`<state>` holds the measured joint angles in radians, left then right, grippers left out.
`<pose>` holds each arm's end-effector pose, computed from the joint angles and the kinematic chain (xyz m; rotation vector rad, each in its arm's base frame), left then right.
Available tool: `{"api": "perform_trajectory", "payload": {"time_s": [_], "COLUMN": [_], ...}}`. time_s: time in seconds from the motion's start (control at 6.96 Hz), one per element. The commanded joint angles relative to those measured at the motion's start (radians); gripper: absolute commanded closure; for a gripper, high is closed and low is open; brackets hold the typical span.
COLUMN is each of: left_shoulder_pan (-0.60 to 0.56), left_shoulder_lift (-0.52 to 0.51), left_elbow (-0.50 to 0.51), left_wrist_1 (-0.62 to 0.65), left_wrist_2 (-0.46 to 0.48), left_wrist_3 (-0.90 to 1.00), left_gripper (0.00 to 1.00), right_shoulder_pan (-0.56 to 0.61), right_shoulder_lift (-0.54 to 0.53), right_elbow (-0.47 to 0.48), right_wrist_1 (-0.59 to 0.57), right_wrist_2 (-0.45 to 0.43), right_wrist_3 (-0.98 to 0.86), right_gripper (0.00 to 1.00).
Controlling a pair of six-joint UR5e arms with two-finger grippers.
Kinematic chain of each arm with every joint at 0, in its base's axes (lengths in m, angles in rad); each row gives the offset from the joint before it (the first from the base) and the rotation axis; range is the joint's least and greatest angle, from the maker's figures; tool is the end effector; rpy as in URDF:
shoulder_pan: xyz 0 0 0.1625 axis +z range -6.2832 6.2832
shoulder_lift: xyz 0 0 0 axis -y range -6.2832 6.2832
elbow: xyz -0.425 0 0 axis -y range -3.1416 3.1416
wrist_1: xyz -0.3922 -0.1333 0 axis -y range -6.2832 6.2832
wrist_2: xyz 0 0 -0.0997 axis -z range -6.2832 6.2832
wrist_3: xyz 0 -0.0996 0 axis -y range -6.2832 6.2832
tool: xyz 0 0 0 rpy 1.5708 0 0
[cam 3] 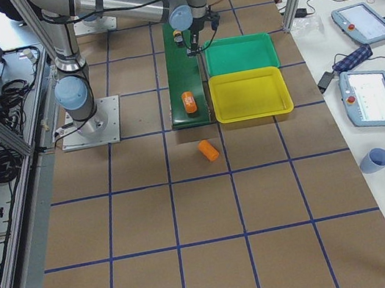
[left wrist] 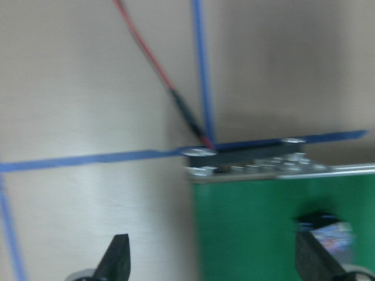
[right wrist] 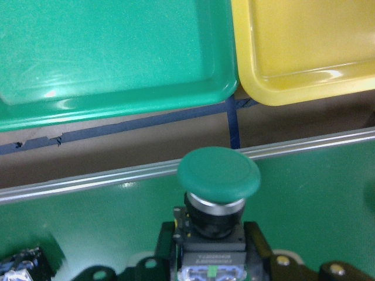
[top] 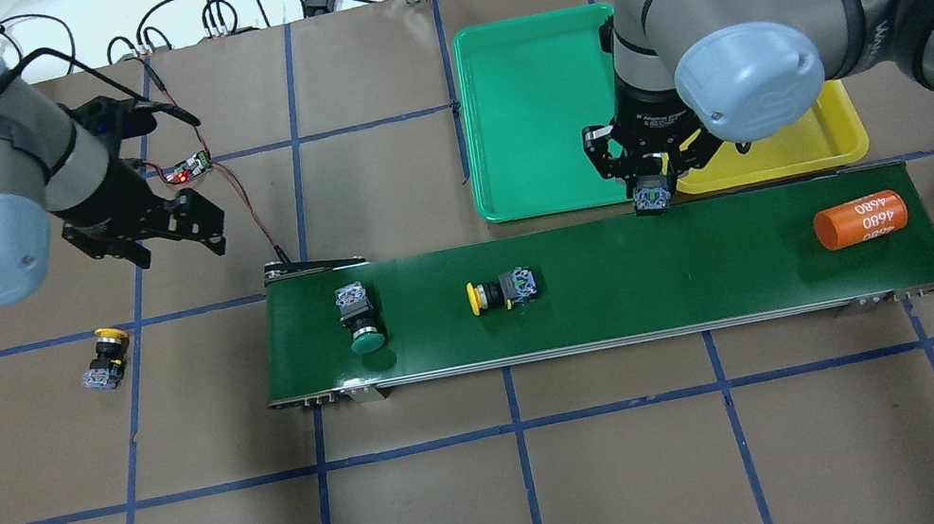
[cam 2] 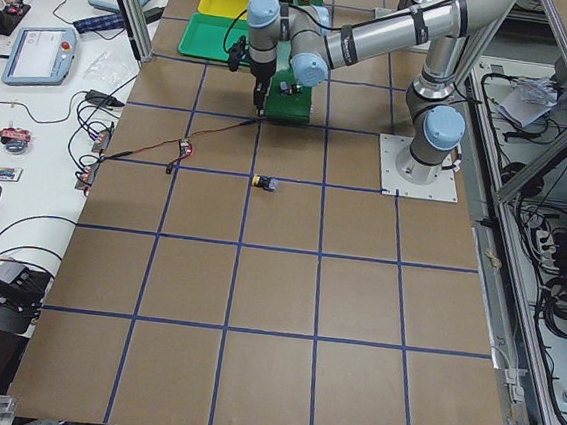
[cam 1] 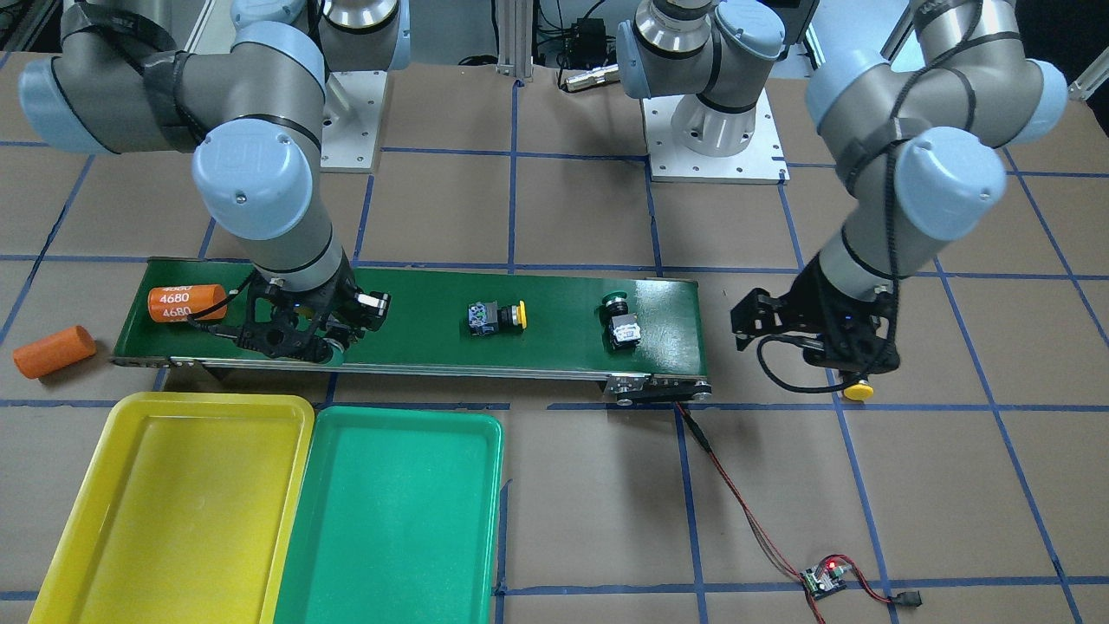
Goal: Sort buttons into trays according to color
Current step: 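Place switch on belt with left while right lifts green switch to tray, then release green switch in green tray while left gripper reaches yellow switch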
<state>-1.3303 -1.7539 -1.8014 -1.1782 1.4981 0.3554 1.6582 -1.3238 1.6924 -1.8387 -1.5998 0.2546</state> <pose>-0.0093 -0.5522 0.3213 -0.1749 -3.0609 0.0018 0.1787 -0.5454 0.3242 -0.2560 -3.0819 -0.1459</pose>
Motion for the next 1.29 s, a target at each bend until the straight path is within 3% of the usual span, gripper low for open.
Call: {"api": "perform_trajectory", "payload": {"time_s": [0.0,0.14,0.43,0.57,0.72,0.86,1.01,1.15], "left_shoulder_pan": [0.121,0.143,0.186,0.210,0.239,0.253,0.253,0.253], "left_shoulder_lift": [-0.065,-0.090,-0.143,-0.153,-0.157,-0.167,-0.176,-0.182], "left_elbow": [-0.010,-0.038,-0.090,-0.119,-0.172,-0.218,-0.246,-0.250], "left_wrist_1": [0.095,0.103,0.242,0.296,0.340,0.433,0.484,0.506], "left_wrist_2": [0.007,0.007,0.033,0.054,0.053,0.051,0.053,0.057], "left_wrist_3": [0.231,0.238,0.329,0.350,0.358,0.358,0.358,0.355], "left_gripper": [0.00,0.00,0.00,0.00,0.00,0.00,0.00,0.17], "right_shoulder_pan": [-0.015,-0.015,-0.015,-0.015,-0.017,-0.024,-0.031,-0.041], "right_shoulder_lift": [0.134,0.191,0.250,0.280,0.302,0.304,0.295,0.285], "right_elbow": [-0.089,-0.099,-0.100,-0.100,-0.100,-0.102,-0.102,-0.102], "right_wrist_1": [-0.126,-0.199,-0.263,-0.287,-0.303,-0.304,-0.309,-0.309], "right_wrist_2": [0.003,0.008,0.009,0.009,0.005,0.003,-0.002,0.003], "right_wrist_3": [-0.051,-0.054,-0.131,-0.133,-0.133,-0.133,-0.133,-0.132], "right_gripper": [1.00,1.00,1.00,0.88,0.73,0.11,0.00,0.00]}}
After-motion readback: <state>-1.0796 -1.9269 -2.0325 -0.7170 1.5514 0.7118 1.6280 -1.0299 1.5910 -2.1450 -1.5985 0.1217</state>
